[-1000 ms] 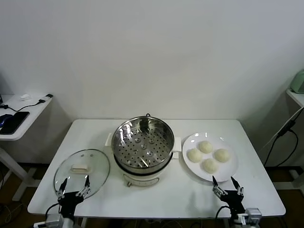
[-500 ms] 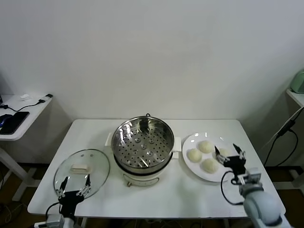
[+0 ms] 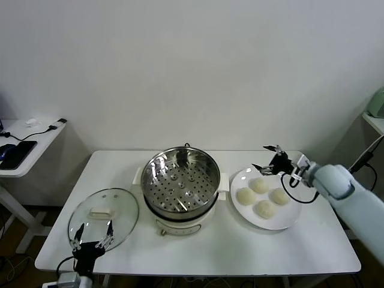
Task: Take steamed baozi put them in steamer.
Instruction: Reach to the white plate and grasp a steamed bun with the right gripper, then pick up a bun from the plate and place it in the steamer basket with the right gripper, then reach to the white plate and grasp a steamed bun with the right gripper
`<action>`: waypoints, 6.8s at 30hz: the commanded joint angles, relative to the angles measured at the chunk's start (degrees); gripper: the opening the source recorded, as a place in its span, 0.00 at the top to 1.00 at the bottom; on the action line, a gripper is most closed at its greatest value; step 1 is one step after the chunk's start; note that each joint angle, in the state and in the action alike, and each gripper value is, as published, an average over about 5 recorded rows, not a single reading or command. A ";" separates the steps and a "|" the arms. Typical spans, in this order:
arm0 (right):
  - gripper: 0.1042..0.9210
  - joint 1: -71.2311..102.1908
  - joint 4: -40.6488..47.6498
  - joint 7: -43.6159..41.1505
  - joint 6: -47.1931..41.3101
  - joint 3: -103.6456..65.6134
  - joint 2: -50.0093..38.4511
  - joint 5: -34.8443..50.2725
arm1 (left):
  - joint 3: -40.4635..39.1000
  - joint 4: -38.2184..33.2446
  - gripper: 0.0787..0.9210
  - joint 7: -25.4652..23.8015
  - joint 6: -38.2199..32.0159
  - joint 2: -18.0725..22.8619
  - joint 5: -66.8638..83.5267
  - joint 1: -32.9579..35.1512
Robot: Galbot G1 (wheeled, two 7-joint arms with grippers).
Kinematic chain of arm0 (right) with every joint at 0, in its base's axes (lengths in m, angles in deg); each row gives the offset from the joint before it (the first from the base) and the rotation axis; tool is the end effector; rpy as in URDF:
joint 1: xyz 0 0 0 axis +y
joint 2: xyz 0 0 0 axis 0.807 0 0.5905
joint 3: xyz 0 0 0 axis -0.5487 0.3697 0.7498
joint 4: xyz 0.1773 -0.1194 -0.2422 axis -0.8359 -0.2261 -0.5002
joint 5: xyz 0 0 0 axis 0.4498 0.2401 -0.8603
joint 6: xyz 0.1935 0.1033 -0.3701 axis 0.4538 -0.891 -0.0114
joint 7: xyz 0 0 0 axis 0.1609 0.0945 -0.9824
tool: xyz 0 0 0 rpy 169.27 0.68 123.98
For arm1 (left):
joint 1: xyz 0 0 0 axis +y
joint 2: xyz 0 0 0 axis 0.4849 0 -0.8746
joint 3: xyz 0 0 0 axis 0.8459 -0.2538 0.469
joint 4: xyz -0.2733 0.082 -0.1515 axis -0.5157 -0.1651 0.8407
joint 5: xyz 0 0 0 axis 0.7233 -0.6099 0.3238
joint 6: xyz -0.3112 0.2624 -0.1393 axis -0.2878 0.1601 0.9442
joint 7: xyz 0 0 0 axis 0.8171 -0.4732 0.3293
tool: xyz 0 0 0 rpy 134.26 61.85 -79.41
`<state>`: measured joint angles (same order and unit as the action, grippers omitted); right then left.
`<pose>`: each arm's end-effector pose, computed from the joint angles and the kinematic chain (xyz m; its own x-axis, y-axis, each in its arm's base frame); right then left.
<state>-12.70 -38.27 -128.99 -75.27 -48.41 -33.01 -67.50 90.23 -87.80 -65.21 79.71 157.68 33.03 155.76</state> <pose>0.5545 -0.1573 -0.1730 -0.5053 -0.4918 0.7091 -0.8612 0.2342 -0.4512 0.2224 0.0919 -0.3627 -0.9576 -0.1739 0.2299 -0.1627 0.9844 0.0667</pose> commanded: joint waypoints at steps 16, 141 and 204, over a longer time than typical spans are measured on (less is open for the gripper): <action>0.12 -37.81 22.04 -16.46 -8.00 56.04 16.59 4.27 | 0.17 -0.23 0.12 0.07 -1.16 1.07 0.01 0.80; 0.12 -51.67 27.28 -16.66 46.57 60.39 46.20 5.94 | -3.36 -0.36 0.12 3.42 -2.05 1.72 -4.07 1.38; 0.16 -28.05 17.68 0.31 -12.46 57.49 20.75 17.99 | -2.96 1.75 0.12 3.98 -3.38 2.36 -3.89 1.65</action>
<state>-43.33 -22.95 -129.39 -87.23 11.31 -13.19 -49.03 87.35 -86.10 -61.24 76.35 160.08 29.11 157.44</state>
